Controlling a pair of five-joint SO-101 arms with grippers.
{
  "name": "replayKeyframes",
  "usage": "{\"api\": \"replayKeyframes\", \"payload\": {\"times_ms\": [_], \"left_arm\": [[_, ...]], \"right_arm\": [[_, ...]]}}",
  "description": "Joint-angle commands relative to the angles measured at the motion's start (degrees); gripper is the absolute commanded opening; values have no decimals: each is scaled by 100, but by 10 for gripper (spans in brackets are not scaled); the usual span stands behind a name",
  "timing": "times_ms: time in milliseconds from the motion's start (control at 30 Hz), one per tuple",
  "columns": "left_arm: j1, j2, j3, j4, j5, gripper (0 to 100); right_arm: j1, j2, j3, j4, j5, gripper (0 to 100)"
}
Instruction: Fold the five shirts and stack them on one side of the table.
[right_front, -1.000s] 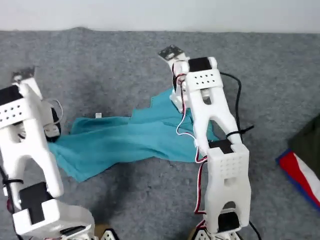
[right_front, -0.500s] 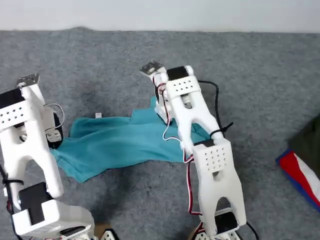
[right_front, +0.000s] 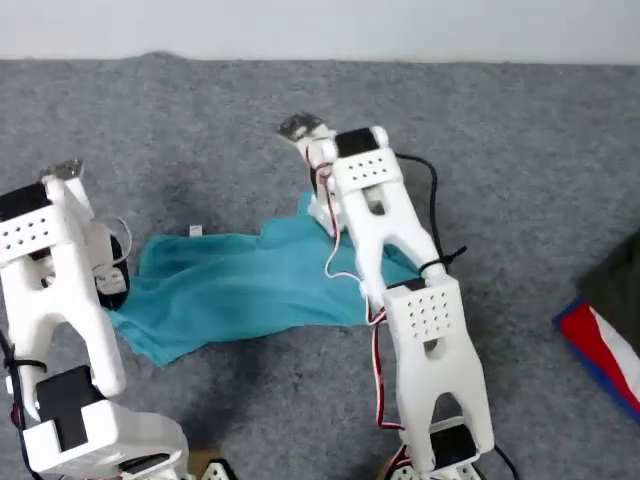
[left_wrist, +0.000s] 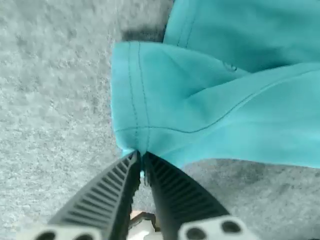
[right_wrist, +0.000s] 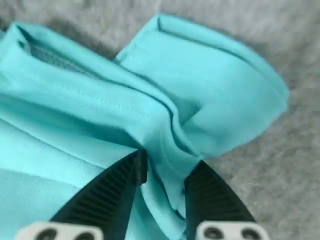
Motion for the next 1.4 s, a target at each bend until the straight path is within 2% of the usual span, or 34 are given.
{"api": "replayKeyframes", "payload": {"times_ms": [0, 133, 300, 367, 767, 867, 1067, 1367], "left_arm": [[-26, -141, 136, 79, -79, 13], [-26, -141, 145, 79, -79, 13], [-26, -132, 154, 79, -79, 13], [-26, -141, 154, 79, -79, 13], [-26, -167, 163, 114, -79, 13], [-26, -167, 163, 114, -79, 13], [-26, -132, 163, 114, -79, 13], [-26, -123, 163, 88, -79, 13]], "right_arm": [[171, -22, -431, 207, 44, 111], [303, -84, -457, 391, 44, 127], [295, -22, -712, 673, 18, 295], [295, -22, -721, 620, 26, 329], [-13, -13, -703, 171, 9, 331], [-13, 40, -712, -31, 9, 277], [22, 374, -730, -154, 18, 73], [92, 444, -976, -84, 35, 46]]}}
